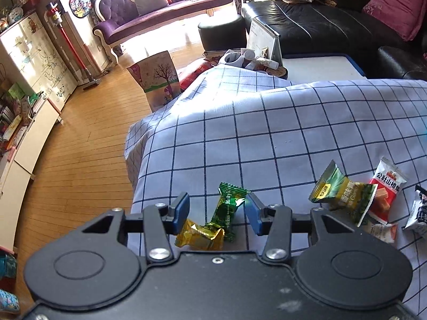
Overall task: Organize snacks
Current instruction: 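Move both open grippers back from the tin to the snack packets, then grasp the green candy with the left gripper while the right grasps the white-blue packet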
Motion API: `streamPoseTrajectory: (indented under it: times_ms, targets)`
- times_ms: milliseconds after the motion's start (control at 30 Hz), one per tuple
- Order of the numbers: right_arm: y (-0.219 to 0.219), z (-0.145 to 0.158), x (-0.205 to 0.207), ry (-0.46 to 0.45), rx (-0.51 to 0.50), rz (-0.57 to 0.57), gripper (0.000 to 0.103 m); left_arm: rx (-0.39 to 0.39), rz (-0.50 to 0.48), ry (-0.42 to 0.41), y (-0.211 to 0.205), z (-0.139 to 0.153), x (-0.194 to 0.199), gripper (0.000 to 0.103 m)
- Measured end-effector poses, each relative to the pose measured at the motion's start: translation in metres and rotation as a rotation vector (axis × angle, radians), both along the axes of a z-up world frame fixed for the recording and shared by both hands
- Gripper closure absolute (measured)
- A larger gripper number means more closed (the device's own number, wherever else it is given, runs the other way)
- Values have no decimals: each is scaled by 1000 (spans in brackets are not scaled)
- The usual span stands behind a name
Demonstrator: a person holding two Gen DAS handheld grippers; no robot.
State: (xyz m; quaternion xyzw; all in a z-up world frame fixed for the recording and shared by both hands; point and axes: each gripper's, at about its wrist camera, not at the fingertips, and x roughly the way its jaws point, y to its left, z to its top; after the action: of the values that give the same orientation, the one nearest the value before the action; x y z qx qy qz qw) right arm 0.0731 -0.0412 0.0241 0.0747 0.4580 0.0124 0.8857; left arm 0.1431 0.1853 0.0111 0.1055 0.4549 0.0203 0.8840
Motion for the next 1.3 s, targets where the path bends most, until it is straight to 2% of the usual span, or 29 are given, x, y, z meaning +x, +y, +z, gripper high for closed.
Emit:
streamPoseTrajectory:
  times_ms: [67,167,333,433,500,567,700,800,933,1033,1067,1100,1300]
  targets:
    - [-2,0,0,1,5,-3,64,5,-28,8,0,-6,3,54]
    - [-5,0,1,3,11,-7,64,-44,-55,37,3,-15,10,53]
    - [-11,2,1,0,25,-15,64,-83,-46,69,7,-29,18,53]
    - [-13,1,1,0,34,-16,64,-92,-37,68,9,-35,20,47]
    - [-14,1,1,1,37,-16,64,-103,-33,42,12,-36,19,40]
    - [-15,1,1,1,39,-17,64,-89,-32,41,11,-38,19,36]
    - [-19,-1,3,10,54,-21,64,-70,-42,30,10,-36,15,33]
    - [-24,-3,5,19,69,-20,64,-89,-13,33,11,-36,14,33]
    - [-30,-6,7,31,88,-19,64,-119,-48,46,8,-34,11,47]
    - [-32,-8,8,42,87,-26,64,-133,-90,61,-3,-32,1,64]
    - [-33,-8,8,45,83,-29,64,-138,-105,69,-8,-32,-3,73]
    - [-33,-8,8,45,80,-31,64,-140,-113,81,-13,-32,-8,77]
    - [-36,-5,5,28,87,-17,64,-160,-167,141,-43,-32,-40,76]
